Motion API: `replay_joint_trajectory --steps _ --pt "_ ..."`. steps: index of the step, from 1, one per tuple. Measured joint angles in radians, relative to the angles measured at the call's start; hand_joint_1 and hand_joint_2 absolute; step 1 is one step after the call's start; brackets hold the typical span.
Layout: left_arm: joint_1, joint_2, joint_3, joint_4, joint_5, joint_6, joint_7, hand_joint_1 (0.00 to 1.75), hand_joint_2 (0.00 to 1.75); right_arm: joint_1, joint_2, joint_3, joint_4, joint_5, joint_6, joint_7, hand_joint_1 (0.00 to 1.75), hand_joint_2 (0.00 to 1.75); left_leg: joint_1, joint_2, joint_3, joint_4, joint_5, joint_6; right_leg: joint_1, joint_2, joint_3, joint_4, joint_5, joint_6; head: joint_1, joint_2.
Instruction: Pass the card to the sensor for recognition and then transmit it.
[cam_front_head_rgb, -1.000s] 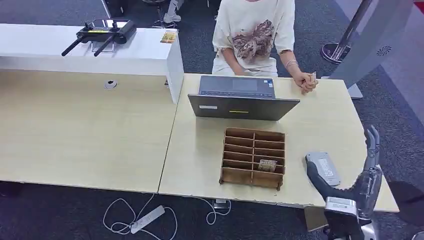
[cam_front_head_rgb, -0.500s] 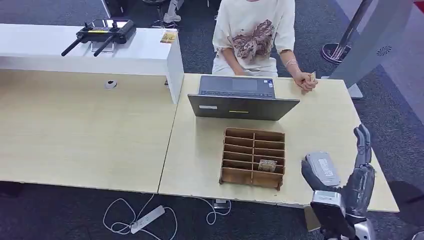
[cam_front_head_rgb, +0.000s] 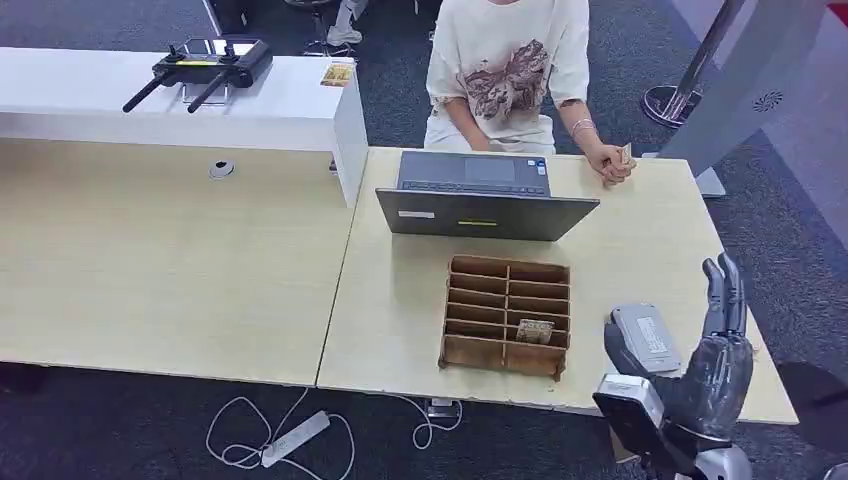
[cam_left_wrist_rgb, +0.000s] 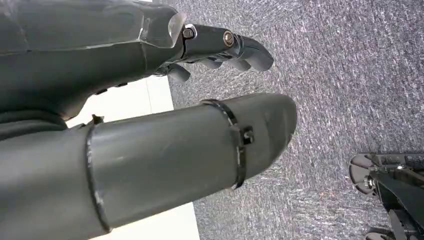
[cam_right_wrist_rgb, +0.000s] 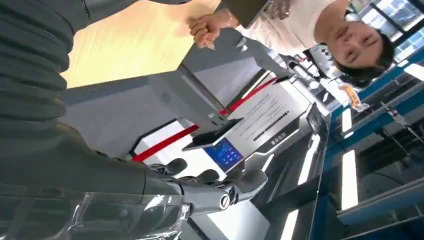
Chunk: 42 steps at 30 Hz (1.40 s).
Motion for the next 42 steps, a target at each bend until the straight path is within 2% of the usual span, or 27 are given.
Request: replay_joint_trajectory --steps 9,16,23,29,35,42 --pt "0.000 -0.002 0.000 0.000 -0.002 0.000 0.000 0.00 0.00 0.000 0.000 0.000 0.008 0.083 0.013 0.051 0.00 1.75 0.000 0.000 0.000 0.000 0.000 0.000 0.000 0.000 0.000 0.000 0.000 0.000 0.000 0.000" --pt "0.000 -0.003 0.000 0.000 -0.010 -0.002 0.001 0.00 0.00 0.003 0.000 0.004 0.017 0.159 0.142 0.130 0.00 1.75 0.000 0.000 0.000 0.000 0.000 0.000 0.000 0.000 0.000 0.000 0.000 0.000 0.000 0.000" --pt "0.000 -0.003 0.000 0.000 -0.003 -0.003 0.010 0.00 0.00 0.007 0.000 0.021 0.025 0.182 0.240 0.171 0.00 1.75 0.000 0.000 0.000 0.000 0.000 0.000 0.000 0.000 0.000 0.000 0.000 0.000 0.000 0.000" --pt "0.000 -0.003 0.000 0.000 -0.002 -0.003 0.010 0.00 0.00 0.008 -0.001 0.032 0.034 0.180 0.283 0.173 0.00 1.75 0.000 0.000 0.000 0.000 0.000 0.000 0.000 0.000 0.000 0.000 0.000 0.000 0.000 0.000" --pt "0.000 -0.003 0.000 0.000 -0.003 -0.003 0.010 0.00 0.00 0.011 -0.006 0.053 0.043 0.082 0.349 0.114 0.00 1.75 0.000 0.000 0.000 0.000 0.000 0.000 0.000 0.000 0.000 0.000 0.000 0.000 0.000 0.000" --pt "0.000 -0.005 0.000 0.000 -0.010 -0.003 0.009 0.00 0.00 0.010 -0.022 0.070 0.061 0.030 0.364 0.094 0.00 1.75 0.000 0.000 0.000 0.000 0.000 0.000 0.000 0.000 0.000 0.000 0.000 0.000 0.000 0.000"
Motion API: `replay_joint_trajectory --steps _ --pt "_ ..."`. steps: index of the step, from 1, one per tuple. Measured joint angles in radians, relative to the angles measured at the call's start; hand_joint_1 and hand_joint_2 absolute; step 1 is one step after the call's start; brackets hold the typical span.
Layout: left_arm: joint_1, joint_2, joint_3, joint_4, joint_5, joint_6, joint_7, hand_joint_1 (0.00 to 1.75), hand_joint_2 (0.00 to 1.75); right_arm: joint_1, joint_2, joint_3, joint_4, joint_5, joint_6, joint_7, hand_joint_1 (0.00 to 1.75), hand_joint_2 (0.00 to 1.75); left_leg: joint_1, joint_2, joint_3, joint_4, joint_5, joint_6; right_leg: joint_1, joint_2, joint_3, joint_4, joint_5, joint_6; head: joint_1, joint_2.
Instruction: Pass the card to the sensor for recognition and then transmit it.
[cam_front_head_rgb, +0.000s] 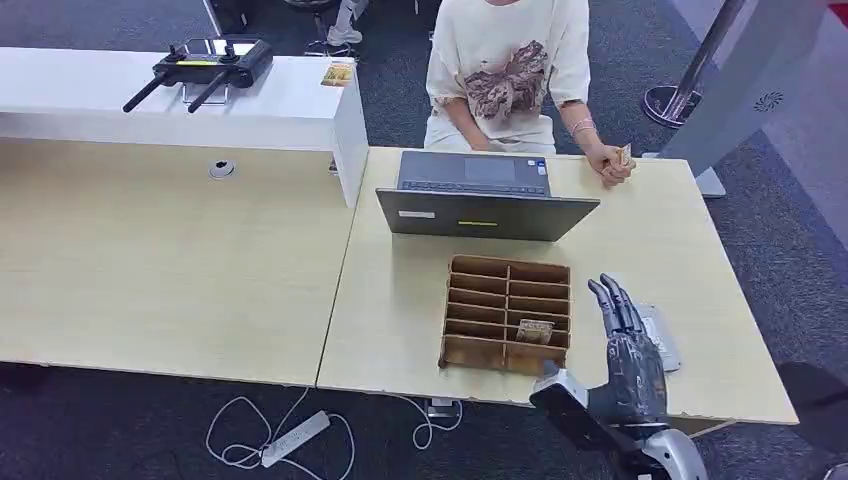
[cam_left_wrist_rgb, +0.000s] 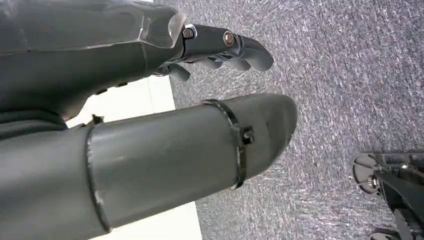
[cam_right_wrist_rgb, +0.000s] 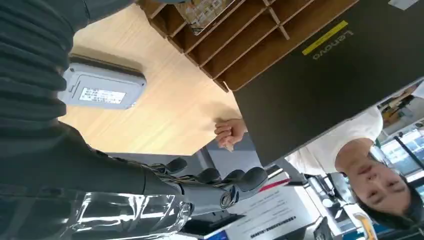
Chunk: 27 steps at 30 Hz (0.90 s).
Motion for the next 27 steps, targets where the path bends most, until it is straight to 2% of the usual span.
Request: replay_joint_trajectory --steps 4,10,14,17,27 --pt "0.000 0.000 0.000 0.000 -0.009 0.000 0.000 0.00 0.00 -0.005 -0.001 0.000 0.012 -0.044 0.000 -0.014 0.00 1.75 0.000 0.000 0.000 0.000 0.000 0.000 0.000 0.000 0.000 0.000 0.000 0.000 0.000 0.000" --pt "0.000 0.000 0.000 0.000 -0.021 -0.001 0.001 0.00 0.00 -0.017 -0.001 -0.003 0.028 -0.046 0.001 -0.015 0.02 1.75 0.000 0.000 0.000 0.000 0.000 0.000 0.000 0.000 0.000 0.000 0.000 0.000 0.000 0.000" --pt "0.000 0.000 0.000 0.000 -0.031 -0.002 0.003 0.00 0.00 -0.025 -0.001 -0.005 0.037 -0.063 0.012 -0.015 0.10 1.75 0.000 0.000 0.000 0.000 0.000 0.000 0.000 0.000 0.000 0.000 0.000 0.000 0.000 0.000" --pt "-0.001 0.000 0.000 0.000 -0.035 -0.002 0.003 0.00 0.00 -0.036 -0.001 -0.010 0.046 -0.064 0.016 -0.015 0.07 1.75 0.000 0.000 0.000 0.000 0.000 0.000 0.000 0.000 0.000 0.000 0.000 0.000 0.000 0.000" --pt "-0.002 0.000 0.000 0.000 -0.045 -0.003 0.010 0.00 0.00 -0.057 0.001 -0.014 0.086 0.042 -0.013 0.047 0.09 1.75 0.000 0.000 0.000 0.000 0.000 0.000 0.000 0.000 0.000 0.000 0.000 0.000 0.000 0.000"
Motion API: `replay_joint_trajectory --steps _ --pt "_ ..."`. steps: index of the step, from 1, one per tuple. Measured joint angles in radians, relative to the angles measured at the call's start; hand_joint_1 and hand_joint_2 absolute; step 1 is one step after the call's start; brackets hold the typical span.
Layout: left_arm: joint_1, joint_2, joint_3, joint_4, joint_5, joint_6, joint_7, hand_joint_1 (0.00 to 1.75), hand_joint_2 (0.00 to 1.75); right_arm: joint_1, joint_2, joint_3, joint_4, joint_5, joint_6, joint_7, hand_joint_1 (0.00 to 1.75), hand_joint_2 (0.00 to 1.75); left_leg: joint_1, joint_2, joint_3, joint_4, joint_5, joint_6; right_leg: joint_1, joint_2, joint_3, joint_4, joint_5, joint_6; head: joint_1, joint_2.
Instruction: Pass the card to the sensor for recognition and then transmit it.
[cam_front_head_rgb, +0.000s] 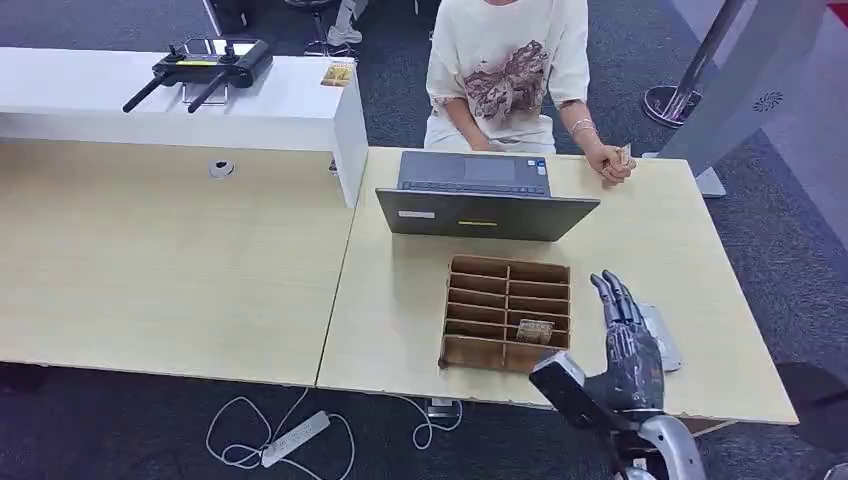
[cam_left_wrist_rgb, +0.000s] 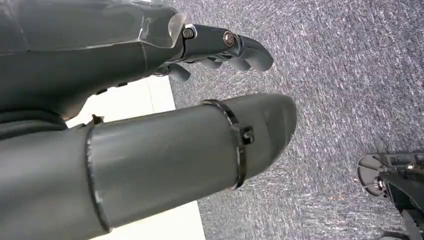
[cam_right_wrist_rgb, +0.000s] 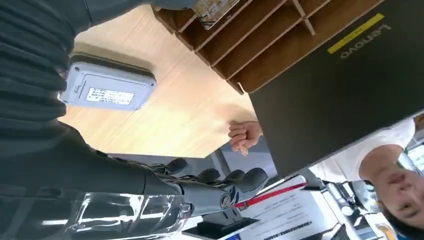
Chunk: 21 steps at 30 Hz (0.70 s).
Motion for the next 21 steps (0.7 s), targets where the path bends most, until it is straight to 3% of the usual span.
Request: replay_joint_trajectory --steps 21 --pt "-0.001 0.000 0.000 0.000 -0.049 -0.011 0.002 0.00 0.00 0.000 0.010 0.000 0.046 0.131 -0.028 0.064 0.30 1.75 0.000 0.000 0.000 0.000 0.000 0.000 0.000 0.000 0.000 0.000 0.000 0.000 0.000 0.000"
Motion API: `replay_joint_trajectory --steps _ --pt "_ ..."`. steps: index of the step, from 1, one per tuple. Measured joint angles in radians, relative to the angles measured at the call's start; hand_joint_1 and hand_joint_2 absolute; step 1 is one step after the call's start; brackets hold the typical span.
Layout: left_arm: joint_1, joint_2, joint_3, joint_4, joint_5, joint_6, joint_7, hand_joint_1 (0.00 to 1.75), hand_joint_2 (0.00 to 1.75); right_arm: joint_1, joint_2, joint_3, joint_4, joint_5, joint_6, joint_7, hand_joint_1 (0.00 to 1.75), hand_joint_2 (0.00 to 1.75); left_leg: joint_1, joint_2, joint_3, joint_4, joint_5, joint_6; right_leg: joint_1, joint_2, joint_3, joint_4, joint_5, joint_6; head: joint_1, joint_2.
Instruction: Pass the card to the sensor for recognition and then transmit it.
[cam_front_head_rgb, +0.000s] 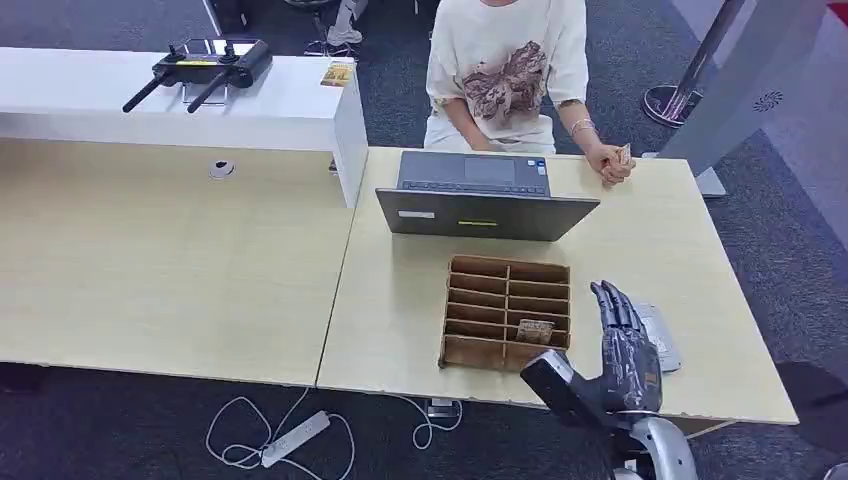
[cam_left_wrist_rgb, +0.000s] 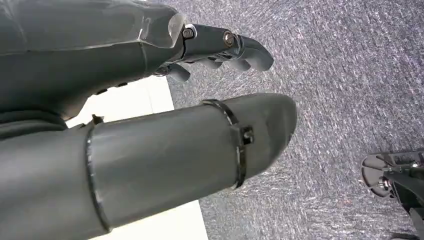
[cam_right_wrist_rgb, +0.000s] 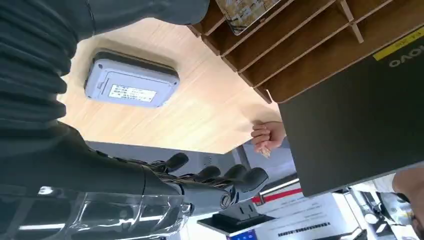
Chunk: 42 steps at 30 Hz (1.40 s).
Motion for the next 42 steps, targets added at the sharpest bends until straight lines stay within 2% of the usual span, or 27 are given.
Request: replay_joint_trajectory --steps 2,6,7,8,11,15,17,19,27,30,33,35,40,42 --pt "0.000 0.000 0.000 0.000 -0.004 -0.001 0.000 0.00 0.00 0.000 0.002 0.000 0.004 0.002 0.000 0.001 0.30 1.75 0.000 0.000 0.000 0.000 0.000 0.000 0.000 0.000 0.000 0.000 0.000 0.000 0.000 0.000" --pt "0.000 0.000 0.000 0.000 -0.007 -0.002 0.000 0.00 0.00 -0.001 0.002 0.000 0.010 0.005 -0.001 0.002 0.47 1.75 0.000 0.000 0.000 0.000 0.000 0.000 0.000 0.000 0.000 0.000 0.000 0.000 0.000 0.000" --pt "0.000 0.000 0.000 0.000 -0.007 -0.002 0.001 0.00 0.00 -0.001 0.002 0.000 0.012 0.010 -0.001 0.003 0.59 1.75 0.000 0.000 0.000 0.000 0.000 0.000 0.000 0.000 0.000 0.000 0.000 0.000 0.000 0.000" --pt "0.000 0.000 0.000 0.000 -0.007 -0.002 0.001 0.00 0.00 -0.001 0.002 0.000 0.013 0.017 -0.002 0.005 0.63 1.75 0.000 0.000 0.000 0.000 0.000 0.000 0.000 0.000 0.000 0.000 0.000 0.000 0.000 0.000" --pt "0.000 0.000 0.000 0.000 -0.008 -0.003 0.000 0.00 0.00 -0.003 0.002 0.000 0.018 0.042 -0.011 0.019 0.56 1.75 0.000 0.000 0.000 0.000 0.000 0.000 0.000 0.000 0.000 0.000 0.000 0.000 0.000 0.000" --pt "0.000 0.001 0.000 0.000 -0.013 -0.005 0.000 0.00 0.00 -0.008 0.003 0.000 0.028 0.049 -0.014 0.021 0.58 1.75 0.000 0.000 0.000 0.000 0.000 0.000 0.000 0.000 0.000 0.000 0.000 0.000 0.000 0.000" --pt "0.000 0.001 0.000 0.000 -0.017 -0.005 0.000 0.00 0.00 -0.010 0.003 0.000 0.032 0.049 -0.014 0.021 0.51 1.75 0.000 0.000 0.000 0.000 0.000 0.000 0.000 0.000 0.000 0.000 0.000 0.000 0.000 0.000" --pt "0.000 0.002 0.000 0.000 -0.021 -0.005 0.000 0.00 0.00 -0.010 0.003 0.000 0.035 0.049 -0.015 0.021 0.54 1.75 0.000 0.000 0.000 0.000 0.000 0.000 0.000 0.000 0.000 0.000 0.000 0.000 0.000 0.000" --pt "0.000 0.002 0.000 0.000 -0.023 -0.008 -0.001 0.00 0.00 -0.011 0.003 0.000 0.047 0.051 -0.015 0.020 0.31 1.75 0.000 0.000 0.000 0.000 0.000 0.000 0.000 0.000 0.000 0.000 0.000 0.000 0.000 0.000" --pt "0.000 0.002 0.000 0.000 -0.031 -0.010 -0.001 0.00 0.00 -0.020 0.003 0.003 0.058 0.089 -0.012 0.025 0.35 1.75 0.000 0.000 0.000 0.000 0.000 0.000 0.000 0.000 0.000 0.000 0.000 0.000 0.000 0.000" --pt "0.000 0.002 0.000 0.000 -0.038 -0.011 -0.001 0.00 0.00 -0.040 0.003 0.014 0.076 0.122 -0.013 0.043 0.47 1.75 0.000 0.000 0.000 0.000 0.000 0.000 0.000 0.000 0.000 0.000 0.000 0.000 0.000 0.000" --pt "0.000 0.003 0.000 0.000 -0.039 -0.013 -0.001 0.00 0.00 -0.054 0.003 0.018 0.088 0.128 -0.013 0.047 0.45 1.75 0.000 0.000 0.000 0.000 0.000 0.000 0.000 0.000 0.000 0.000 0.000 0.000 0.000 0.000" --pt "0.000 0.005 0.000 0.000 -0.039 -0.014 -0.008 0.00 0.00 -0.075 0.000 0.028 0.121 0.125 -0.018 0.044 0.59 1.75 0.000 0.000 0.000 0.000 0.000 0.000 0.000 0.000 0.000 0.000 0.000 0.000 0.000 0.000" --pt "0.000 0.005 0.000 0.000 -0.040 -0.014 -0.009 0.00 0.00 -0.081 -0.002 0.035 0.131 0.124 -0.020 0.044 0.56 1.75 0.000 0.000 0.000 0.000 0.000 0.000 0.000 0.000 0.000 0.000 0.000 0.000 0.000 0.000"
